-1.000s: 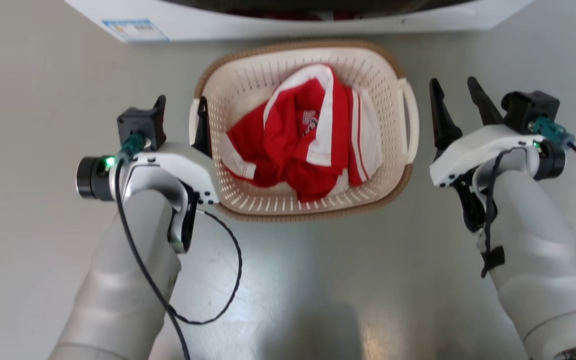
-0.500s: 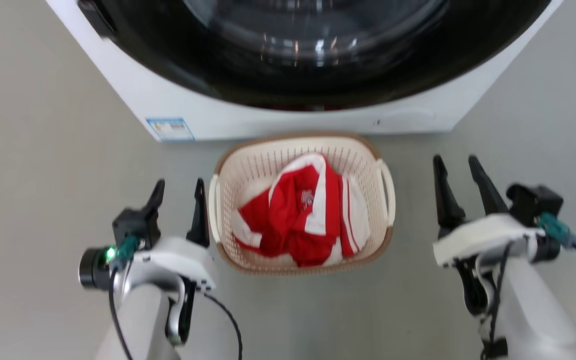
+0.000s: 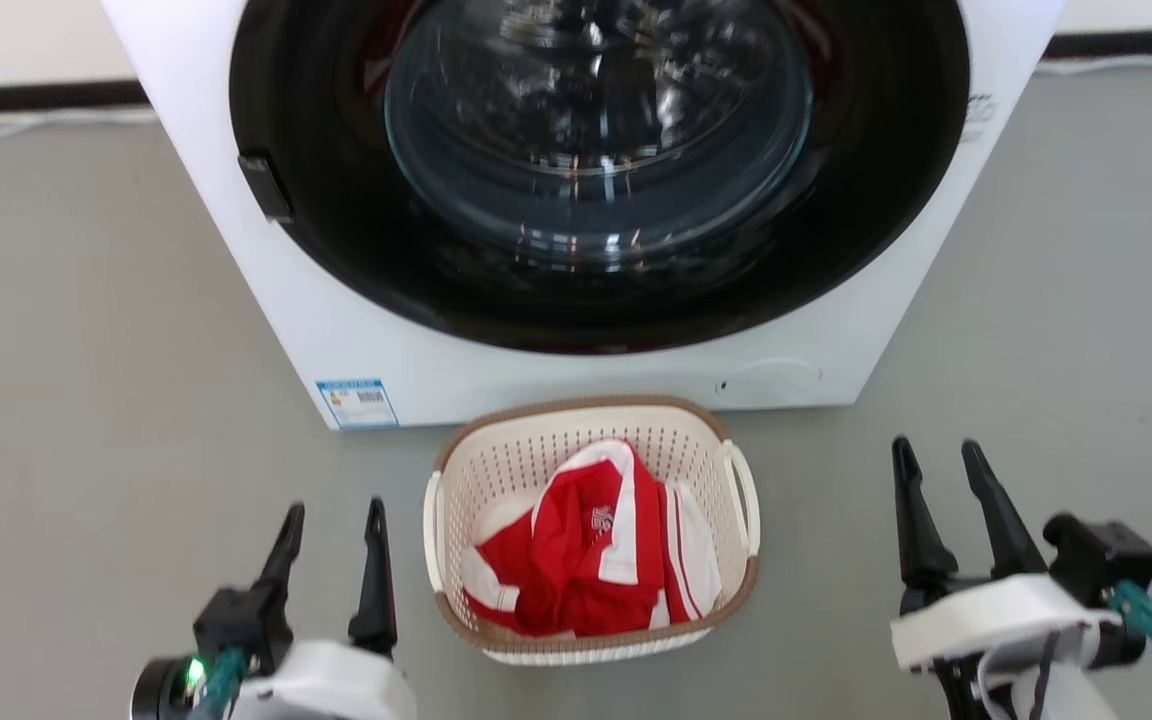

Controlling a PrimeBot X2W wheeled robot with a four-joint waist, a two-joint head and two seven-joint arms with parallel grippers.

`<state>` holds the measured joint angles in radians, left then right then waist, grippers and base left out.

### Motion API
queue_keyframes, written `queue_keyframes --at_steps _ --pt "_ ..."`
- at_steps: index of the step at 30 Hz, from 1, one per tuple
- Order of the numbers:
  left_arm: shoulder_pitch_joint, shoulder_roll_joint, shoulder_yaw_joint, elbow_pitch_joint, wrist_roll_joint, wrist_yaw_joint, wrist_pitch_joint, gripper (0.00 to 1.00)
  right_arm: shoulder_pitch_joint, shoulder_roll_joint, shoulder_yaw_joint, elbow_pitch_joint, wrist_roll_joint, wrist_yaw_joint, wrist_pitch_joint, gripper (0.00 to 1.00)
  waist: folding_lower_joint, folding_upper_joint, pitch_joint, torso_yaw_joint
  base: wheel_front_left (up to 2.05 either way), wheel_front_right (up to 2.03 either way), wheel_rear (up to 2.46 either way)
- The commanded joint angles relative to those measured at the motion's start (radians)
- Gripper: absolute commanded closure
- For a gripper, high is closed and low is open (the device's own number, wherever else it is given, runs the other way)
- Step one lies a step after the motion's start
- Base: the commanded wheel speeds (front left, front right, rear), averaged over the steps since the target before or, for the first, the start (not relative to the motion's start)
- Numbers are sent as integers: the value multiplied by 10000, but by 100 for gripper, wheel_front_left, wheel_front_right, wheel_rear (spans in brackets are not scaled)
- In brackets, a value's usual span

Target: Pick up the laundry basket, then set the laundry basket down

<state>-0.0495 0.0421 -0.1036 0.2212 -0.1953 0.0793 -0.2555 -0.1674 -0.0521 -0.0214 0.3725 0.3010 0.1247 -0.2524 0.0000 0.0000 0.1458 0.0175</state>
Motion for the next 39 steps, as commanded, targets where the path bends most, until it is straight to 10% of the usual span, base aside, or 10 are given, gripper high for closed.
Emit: queue_keyframes --at_steps 1,39 --pt "117 91 280 -394 63 50 -63 0 118 19 269 -370 27 60 -93 0 0 0 -358 -66 0 0 0" --pt "2614 82 224 -2188 222 218 -63 0 2340 19 62 -1783 -98 60 -93 0 0 0 -1734 -303 0 0 0"
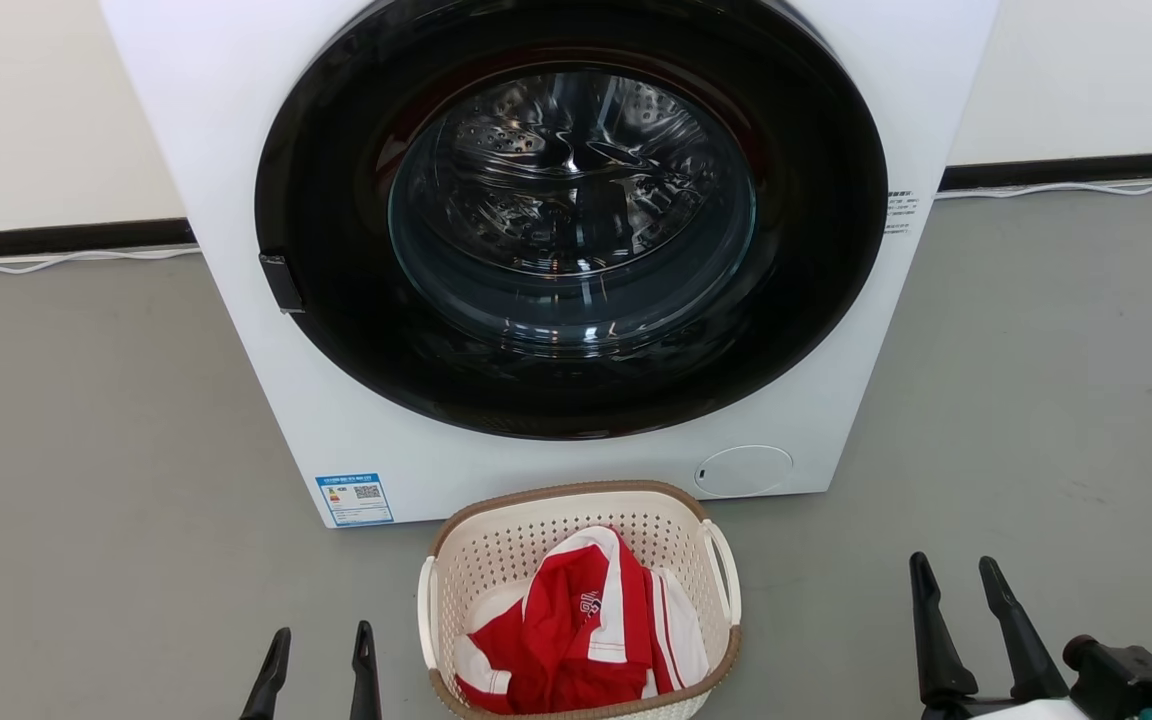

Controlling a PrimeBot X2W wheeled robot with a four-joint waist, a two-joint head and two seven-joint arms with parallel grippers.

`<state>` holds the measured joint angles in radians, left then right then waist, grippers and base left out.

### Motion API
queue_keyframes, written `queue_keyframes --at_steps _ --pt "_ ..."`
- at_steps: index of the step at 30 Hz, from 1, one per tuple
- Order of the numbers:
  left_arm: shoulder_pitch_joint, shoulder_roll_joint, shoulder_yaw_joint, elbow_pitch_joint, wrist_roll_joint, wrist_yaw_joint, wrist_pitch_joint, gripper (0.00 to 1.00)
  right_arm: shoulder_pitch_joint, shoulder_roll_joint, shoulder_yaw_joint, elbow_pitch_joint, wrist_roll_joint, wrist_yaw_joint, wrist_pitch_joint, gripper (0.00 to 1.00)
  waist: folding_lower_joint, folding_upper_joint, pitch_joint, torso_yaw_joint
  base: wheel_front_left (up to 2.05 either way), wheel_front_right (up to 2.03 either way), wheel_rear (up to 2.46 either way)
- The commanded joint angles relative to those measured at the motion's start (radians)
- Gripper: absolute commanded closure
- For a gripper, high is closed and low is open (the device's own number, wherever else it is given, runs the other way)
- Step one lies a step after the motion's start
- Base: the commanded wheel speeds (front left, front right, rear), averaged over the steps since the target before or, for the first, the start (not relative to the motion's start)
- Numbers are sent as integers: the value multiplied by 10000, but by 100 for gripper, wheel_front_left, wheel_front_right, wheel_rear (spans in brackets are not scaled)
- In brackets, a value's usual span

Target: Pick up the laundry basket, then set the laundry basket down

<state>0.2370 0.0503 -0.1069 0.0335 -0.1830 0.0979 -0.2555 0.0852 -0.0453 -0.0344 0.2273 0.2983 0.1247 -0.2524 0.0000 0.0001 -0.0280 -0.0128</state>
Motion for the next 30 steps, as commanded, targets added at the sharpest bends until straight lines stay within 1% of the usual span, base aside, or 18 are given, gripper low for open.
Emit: queue_keyframes --at_steps 1,2,6,9,13,17,30 --pt "-254 -1 262 -318 110 21 -63 0 -189 -49 176 -339 -73 60 -93 0 0 -1 13 -1 0 0 0" --pt "0 2 2 -18 9 -4 0 100 0 0 -15 -15 0 0 0 100 0 -1 13 -1 0 0 0" --pt "21 -67 -2 449 -25 -16 9 100 98 23 28 413 30 -13 23 100 0 -1 16 0 0 0 0" --pt "-19 -57 13 473 -345 -46 55 100 87 23 19 435 310 -12 96 100 3 -1 23 2 0 0 0" --pt "-115 -19 49 507 -844 -113 144 100 34 18 -4 414 735 -9 212 100 23 -1 10 5 0 0 0" --pt "-232 14 79 575 -1333 -186 232 100 -32 12 -26 413 1153 -7 325 100 3 -1 34 10 0 0 0" --pt "-626 103 192 809 -2911 -441 528 100 -260 -2 -107 396 2519 0 698 100 1 -1 71 24 0 0 0"
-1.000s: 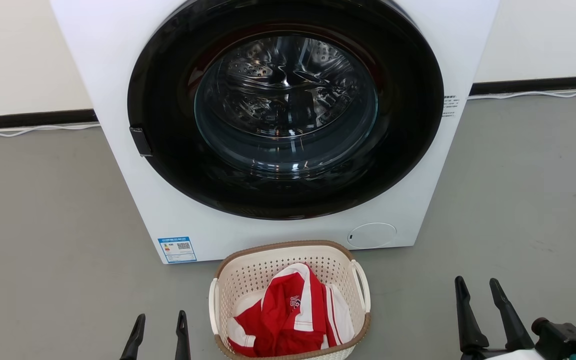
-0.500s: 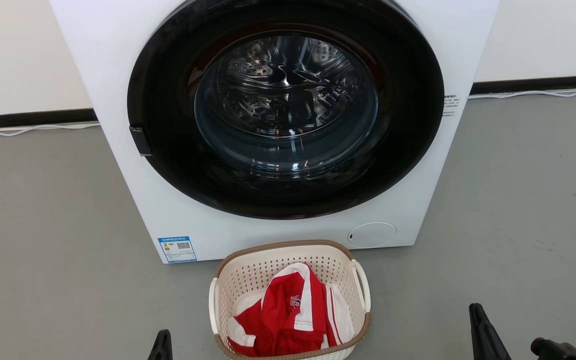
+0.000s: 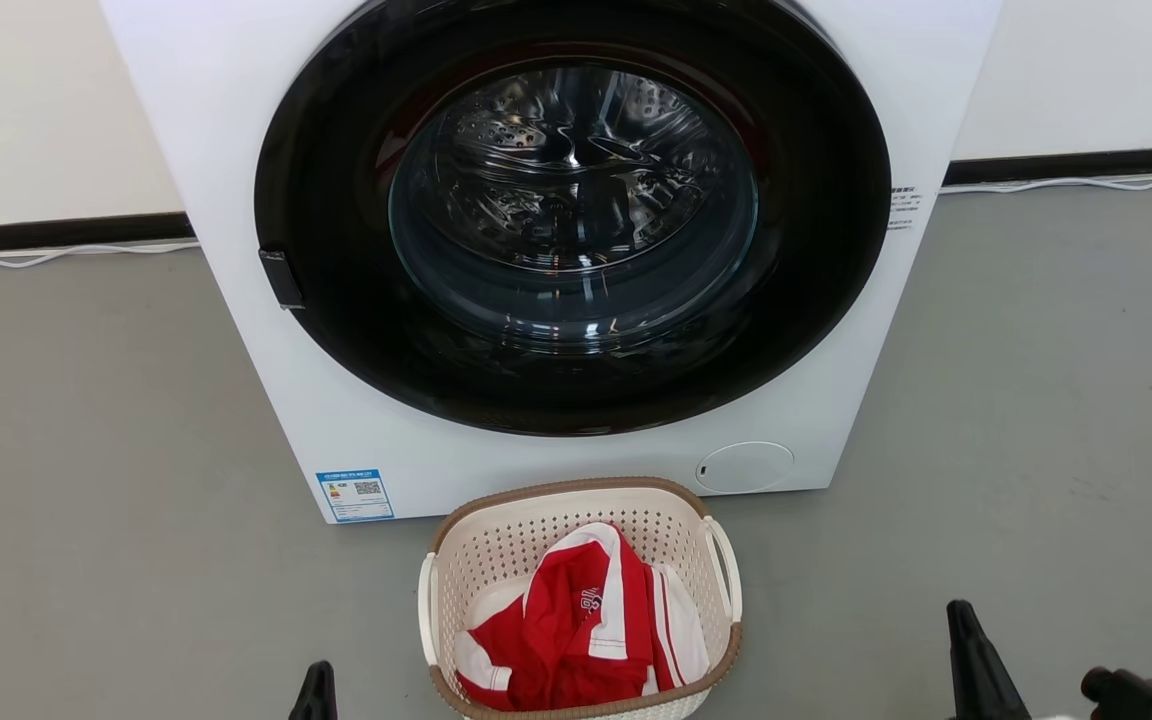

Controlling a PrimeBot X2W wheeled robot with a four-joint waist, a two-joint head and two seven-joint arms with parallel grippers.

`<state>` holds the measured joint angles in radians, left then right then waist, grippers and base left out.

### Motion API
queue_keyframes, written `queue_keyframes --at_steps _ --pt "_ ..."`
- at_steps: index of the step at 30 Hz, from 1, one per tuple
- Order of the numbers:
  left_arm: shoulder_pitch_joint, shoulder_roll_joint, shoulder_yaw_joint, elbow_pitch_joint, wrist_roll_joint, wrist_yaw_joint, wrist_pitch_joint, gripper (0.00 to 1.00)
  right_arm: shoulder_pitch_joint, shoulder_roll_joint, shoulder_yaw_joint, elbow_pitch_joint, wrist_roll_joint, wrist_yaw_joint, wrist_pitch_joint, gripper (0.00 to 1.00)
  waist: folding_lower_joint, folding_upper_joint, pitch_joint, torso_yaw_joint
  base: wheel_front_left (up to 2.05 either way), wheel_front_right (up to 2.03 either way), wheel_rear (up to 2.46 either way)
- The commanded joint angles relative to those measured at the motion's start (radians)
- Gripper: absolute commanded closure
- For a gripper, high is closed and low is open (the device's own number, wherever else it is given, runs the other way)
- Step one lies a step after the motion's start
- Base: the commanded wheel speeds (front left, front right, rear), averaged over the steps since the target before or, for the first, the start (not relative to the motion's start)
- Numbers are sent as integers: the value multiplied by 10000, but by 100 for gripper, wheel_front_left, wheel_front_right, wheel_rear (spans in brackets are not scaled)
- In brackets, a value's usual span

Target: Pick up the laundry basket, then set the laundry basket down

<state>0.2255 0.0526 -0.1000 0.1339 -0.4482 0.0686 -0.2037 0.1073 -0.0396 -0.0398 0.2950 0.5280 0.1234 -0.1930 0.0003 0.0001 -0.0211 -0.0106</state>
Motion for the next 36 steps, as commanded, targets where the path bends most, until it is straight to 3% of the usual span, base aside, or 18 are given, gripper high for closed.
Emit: queue_keyframes --at_steps 1,36 --pt "-540 86 133 -179 -379 -167 34 100 -498 -60 -60 -283 327 15 132 100 -3 -1 5 3 0 0 0" --pt "-1470 226 568 239 -4390 -788 899 100 -1058 -86 -281 -358 3889 34 1118 100 -3 -1 86 38 0 0 0"
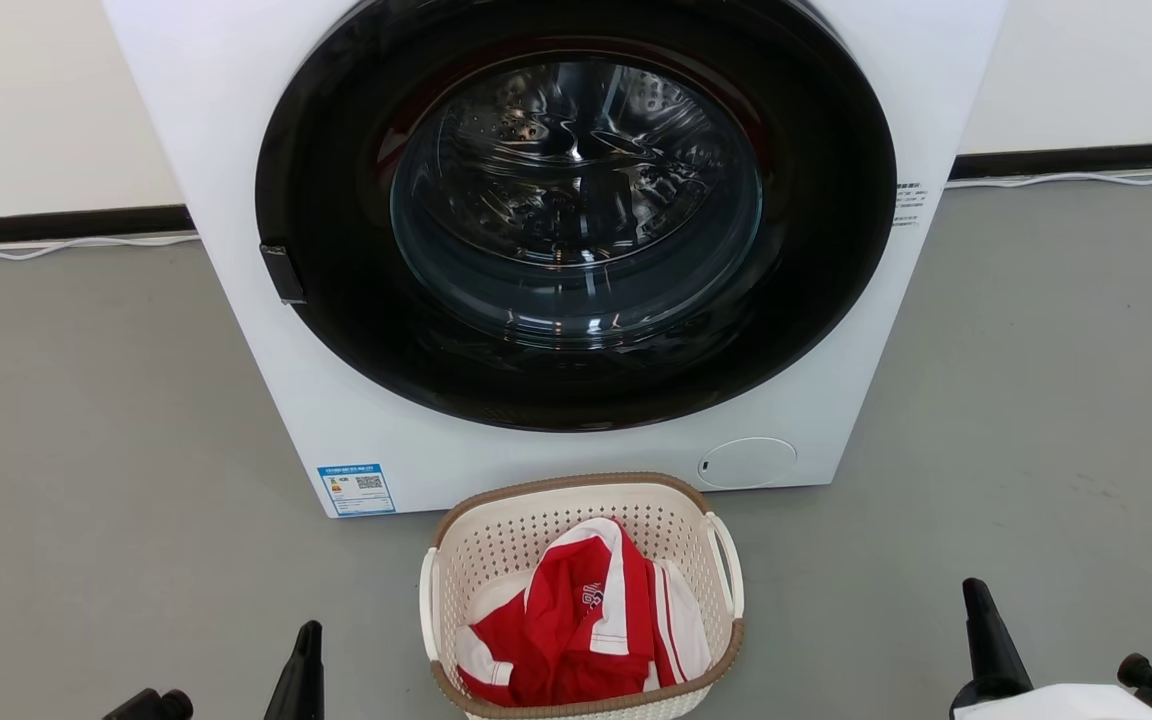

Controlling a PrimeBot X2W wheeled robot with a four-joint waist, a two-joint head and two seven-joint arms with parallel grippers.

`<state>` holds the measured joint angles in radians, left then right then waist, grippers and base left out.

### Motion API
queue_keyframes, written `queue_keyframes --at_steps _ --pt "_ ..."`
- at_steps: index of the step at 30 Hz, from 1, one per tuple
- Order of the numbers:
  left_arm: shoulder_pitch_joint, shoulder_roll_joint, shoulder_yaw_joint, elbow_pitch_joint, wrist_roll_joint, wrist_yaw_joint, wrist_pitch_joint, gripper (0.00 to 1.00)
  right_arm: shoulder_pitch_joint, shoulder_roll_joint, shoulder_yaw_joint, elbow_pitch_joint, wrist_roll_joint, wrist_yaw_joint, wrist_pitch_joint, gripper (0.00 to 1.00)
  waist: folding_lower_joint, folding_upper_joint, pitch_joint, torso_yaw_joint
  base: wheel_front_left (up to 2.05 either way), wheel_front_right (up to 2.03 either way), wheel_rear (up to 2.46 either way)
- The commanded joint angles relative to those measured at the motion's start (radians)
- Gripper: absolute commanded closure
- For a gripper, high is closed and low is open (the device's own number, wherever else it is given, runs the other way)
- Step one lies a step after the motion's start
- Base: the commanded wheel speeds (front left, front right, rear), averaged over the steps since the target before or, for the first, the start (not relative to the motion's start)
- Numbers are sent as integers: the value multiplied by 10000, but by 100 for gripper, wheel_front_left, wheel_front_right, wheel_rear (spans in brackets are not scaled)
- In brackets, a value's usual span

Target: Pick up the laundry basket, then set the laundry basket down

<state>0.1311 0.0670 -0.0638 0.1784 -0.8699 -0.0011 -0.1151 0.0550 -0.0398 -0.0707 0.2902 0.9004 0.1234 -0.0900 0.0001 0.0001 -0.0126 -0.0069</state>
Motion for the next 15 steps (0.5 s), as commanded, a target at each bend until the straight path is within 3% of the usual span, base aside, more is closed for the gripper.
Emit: queue_keyframes --at_steps 1,15 --pt "-554 84 221 -194 -290 -110 41 100 -551 -84 21 -313 270 35 117 100 0 -1 3 2 0 0 0" --pt "-966 113 458 -3 -2022 -383 460 100 -799 -93 -79 -346 1839 44 555 100 0 -1 39 17 0 0 0"
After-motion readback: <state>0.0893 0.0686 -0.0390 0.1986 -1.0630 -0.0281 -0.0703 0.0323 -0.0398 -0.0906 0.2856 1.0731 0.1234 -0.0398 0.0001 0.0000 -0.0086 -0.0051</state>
